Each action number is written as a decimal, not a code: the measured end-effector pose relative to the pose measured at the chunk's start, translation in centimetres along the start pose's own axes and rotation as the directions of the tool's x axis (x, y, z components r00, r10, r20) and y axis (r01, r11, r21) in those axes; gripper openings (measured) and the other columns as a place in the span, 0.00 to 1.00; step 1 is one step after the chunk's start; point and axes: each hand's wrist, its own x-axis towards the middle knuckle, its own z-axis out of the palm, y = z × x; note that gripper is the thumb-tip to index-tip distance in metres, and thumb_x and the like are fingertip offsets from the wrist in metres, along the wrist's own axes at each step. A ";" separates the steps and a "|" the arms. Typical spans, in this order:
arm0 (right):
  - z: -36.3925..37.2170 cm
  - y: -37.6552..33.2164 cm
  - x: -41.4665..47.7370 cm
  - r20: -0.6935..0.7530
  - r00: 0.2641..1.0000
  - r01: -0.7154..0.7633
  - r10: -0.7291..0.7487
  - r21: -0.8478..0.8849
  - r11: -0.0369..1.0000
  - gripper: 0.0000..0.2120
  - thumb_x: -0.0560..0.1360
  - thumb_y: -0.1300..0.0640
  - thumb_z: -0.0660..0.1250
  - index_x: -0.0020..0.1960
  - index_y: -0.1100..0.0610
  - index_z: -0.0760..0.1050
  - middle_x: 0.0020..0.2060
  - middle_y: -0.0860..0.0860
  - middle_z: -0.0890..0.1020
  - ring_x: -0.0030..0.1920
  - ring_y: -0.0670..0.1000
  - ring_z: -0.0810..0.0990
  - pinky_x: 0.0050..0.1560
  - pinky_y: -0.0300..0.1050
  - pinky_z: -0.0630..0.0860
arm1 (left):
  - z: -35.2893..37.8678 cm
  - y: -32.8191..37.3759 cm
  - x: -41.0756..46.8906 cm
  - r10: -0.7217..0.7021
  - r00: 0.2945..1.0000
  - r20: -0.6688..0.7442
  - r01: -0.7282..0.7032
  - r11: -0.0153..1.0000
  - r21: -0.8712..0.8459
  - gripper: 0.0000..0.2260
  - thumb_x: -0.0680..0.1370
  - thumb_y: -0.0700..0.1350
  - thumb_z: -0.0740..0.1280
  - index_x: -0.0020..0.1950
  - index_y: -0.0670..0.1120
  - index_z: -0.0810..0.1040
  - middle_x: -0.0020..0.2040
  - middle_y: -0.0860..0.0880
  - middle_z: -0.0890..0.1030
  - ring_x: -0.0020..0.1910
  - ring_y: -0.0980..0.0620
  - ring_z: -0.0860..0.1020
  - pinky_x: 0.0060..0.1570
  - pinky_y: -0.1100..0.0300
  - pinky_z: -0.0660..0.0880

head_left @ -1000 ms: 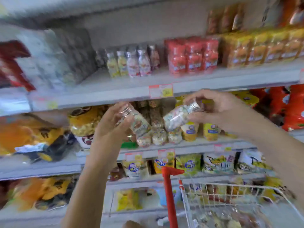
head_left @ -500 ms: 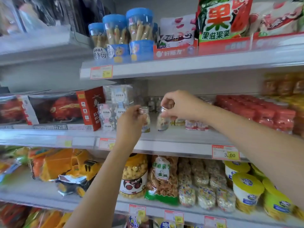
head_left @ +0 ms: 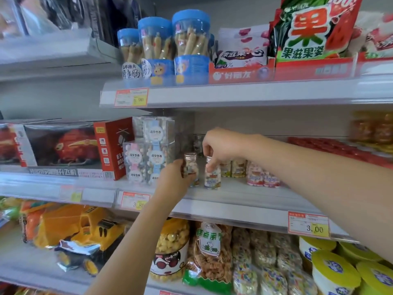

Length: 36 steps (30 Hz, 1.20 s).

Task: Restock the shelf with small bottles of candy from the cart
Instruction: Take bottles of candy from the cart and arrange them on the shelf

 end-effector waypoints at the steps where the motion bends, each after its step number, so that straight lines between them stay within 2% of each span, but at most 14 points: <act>1: 0.0 0.0 0.3 -0.002 1.000 0.012 -0.012 -0.003 1.000 0.22 0.64 0.48 0.78 0.51 0.61 0.80 0.47 0.55 0.82 0.46 0.56 0.80 0.39 0.41 0.73 | 0.1 0.0 0.1 -0.005 1.000 0.010 0.005 1.000 0.020 0.17 0.77 0.47 0.67 0.63 0.41 0.72 0.54 0.43 0.80 0.51 0.44 0.78 0.43 0.58 0.72; 4: 0.2 0.1 1.6 -0.031 0.998 0.046 -0.046 0.009 0.999 0.21 0.63 0.49 0.79 0.50 0.56 0.77 0.44 0.49 0.79 0.44 0.51 0.78 0.35 0.40 0.70 | 0.3 0.2 0.6 -0.020 0.999 0.031 0.018 0.997 0.070 0.15 0.78 0.46 0.66 0.61 0.42 0.71 0.54 0.43 0.79 0.51 0.45 0.77 0.47 0.56 0.74; 6: 0.2 0.3 2.2 -0.032 0.997 0.069 -0.069 0.020 0.997 0.26 0.63 0.50 0.79 0.57 0.54 0.75 0.42 0.46 0.76 0.44 0.50 0.76 0.36 0.42 0.70 | 0.3 0.5 0.9 -0.038 0.999 0.038 0.035 0.995 0.094 0.12 0.79 0.45 0.64 0.60 0.41 0.71 0.54 0.43 0.78 0.50 0.45 0.76 0.47 0.55 0.73; 8: 0.1 0.5 2.7 -0.002 0.993 0.117 -0.117 0.004 0.993 0.31 0.65 0.49 0.78 0.66 0.51 0.71 0.45 0.44 0.74 0.46 0.50 0.75 0.40 0.42 0.70 | 0.5 0.6 1.2 -0.033 0.998 0.050 0.027 0.993 0.113 0.12 0.79 0.44 0.63 0.61 0.41 0.70 0.55 0.42 0.78 0.53 0.43 0.76 0.51 0.53 0.74; 10: 0.1 0.7 3.1 0.045 0.985 0.169 -0.168 -0.006 0.986 0.31 0.70 0.48 0.74 0.70 0.50 0.68 0.53 0.46 0.75 0.52 0.50 0.74 0.43 0.41 0.69 | 0.5 0.7 1.5 -0.027 0.997 0.068 0.018 0.992 0.122 0.13 0.79 0.44 0.63 0.62 0.41 0.70 0.56 0.42 0.78 0.55 0.42 0.76 0.54 0.52 0.74; 13: 0.8 1.1 3.8 0.077 0.973 0.217 -0.217 0.010 0.976 0.26 0.74 0.47 0.68 0.70 0.53 0.69 0.63 0.50 0.75 0.60 0.52 0.74 0.53 0.43 0.70 | 0.6 0.7 1.8 -0.039 0.997 0.071 0.030 0.993 0.115 0.14 0.79 0.43 0.63 0.64 0.41 0.70 0.57 0.42 0.77 0.56 0.42 0.75 0.54 0.53 0.73; 18: 1.3 1.5 4.5 0.040 0.975 0.215 -0.218 0.076 0.974 0.26 0.76 0.46 0.67 0.71 0.54 0.67 0.66 0.51 0.73 0.59 0.50 0.72 0.52 0.39 0.65 | 1.3 0.5 2.0 -0.058 0.998 -0.018 0.060 0.989 0.139 0.12 0.79 0.43 0.62 0.61 0.40 0.71 0.57 0.41 0.77 0.55 0.42 0.76 0.53 0.53 0.73; 22: 1.5 2.0 6.3 0.031 0.988 0.147 -0.148 0.035 0.989 0.26 0.75 0.46 0.67 0.70 0.55 0.67 0.65 0.52 0.74 0.60 0.54 0.73 0.55 0.42 0.69 | 2.0 1.0 1.8 -0.018 0.988 -0.156 0.045 0.984 0.171 0.13 0.79 0.44 0.62 0.62 0.40 0.69 0.56 0.41 0.77 0.55 0.41 0.76 0.51 0.52 0.73; 24: 1.7 2.3 7.7 0.025 0.993 0.113 -0.113 -0.010 0.994 0.27 0.75 0.46 0.67 0.70 0.55 0.68 0.64 0.53 0.75 0.59 0.55 0.75 0.54 0.42 0.70 | 2.4 1.2 1.9 0.035 0.983 -0.180 -0.003 0.985 0.175 0.15 0.79 0.44 0.61 0.64 0.41 0.67 0.56 0.41 0.77 0.55 0.41 0.76 0.50 0.52 0.72; 27: 1.9 2.8 9.7 0.028 0.998 0.066 -0.064 -0.075 0.995 0.27 0.75 0.45 0.67 0.70 0.57 0.68 0.64 0.54 0.75 0.59 0.56 0.75 0.54 0.42 0.71 | 3.4 0.8 3.3 0.105 0.994 -0.030 -0.097 0.975 0.202 0.20 0.77 0.41 0.62 0.69 0.45 0.66 0.60 0.42 0.75 0.58 0.42 0.75 0.53 0.55 0.71; 31: 2.4 4.2 12.1 0.017 1.000 -0.012 0.014 -0.125 0.992 0.26 0.75 0.46 0.67 0.68 0.59 0.70 0.63 0.56 0.76 0.60 0.56 0.76 0.60 0.46 0.73 | 3.8 0.7 5.9 0.180 0.963 0.202 -0.221 0.954 0.201 0.19 0.78 0.42 0.63 0.69 0.46 0.70 0.65 0.44 0.74 0.63 0.45 0.72 0.56 0.65 0.66; 34: 2.5 5.1 13.1 0.006 0.999 -0.040 0.042 -0.150 0.988 0.25 0.76 0.47 0.67 0.68 0.59 0.71 0.63 0.56 0.76 0.61 0.57 0.75 0.60 0.46 0.73 | 4.3 0.4 7.6 0.161 0.938 0.306 -0.235 0.946 0.224 0.21 0.78 0.47 0.62 0.71 0.48 0.67 0.69 0.45 0.71 0.66 0.45 0.70 0.60 0.63 0.65; 36: 2.6 5.5 13.6 -0.007 0.999 -0.039 0.038 -0.157 0.987 0.25 0.76 0.47 0.67 0.67 0.59 0.72 0.63 0.56 0.76 0.60 0.57 0.75 0.60 0.46 0.73 | 4.7 0.4 8.8 0.122 0.926 0.359 -0.236 0.926 0.296 0.19 0.79 0.50 0.61 0.69 0.47 0.70 0.68 0.44 0.72 0.65 0.45 0.71 0.58 0.62 0.66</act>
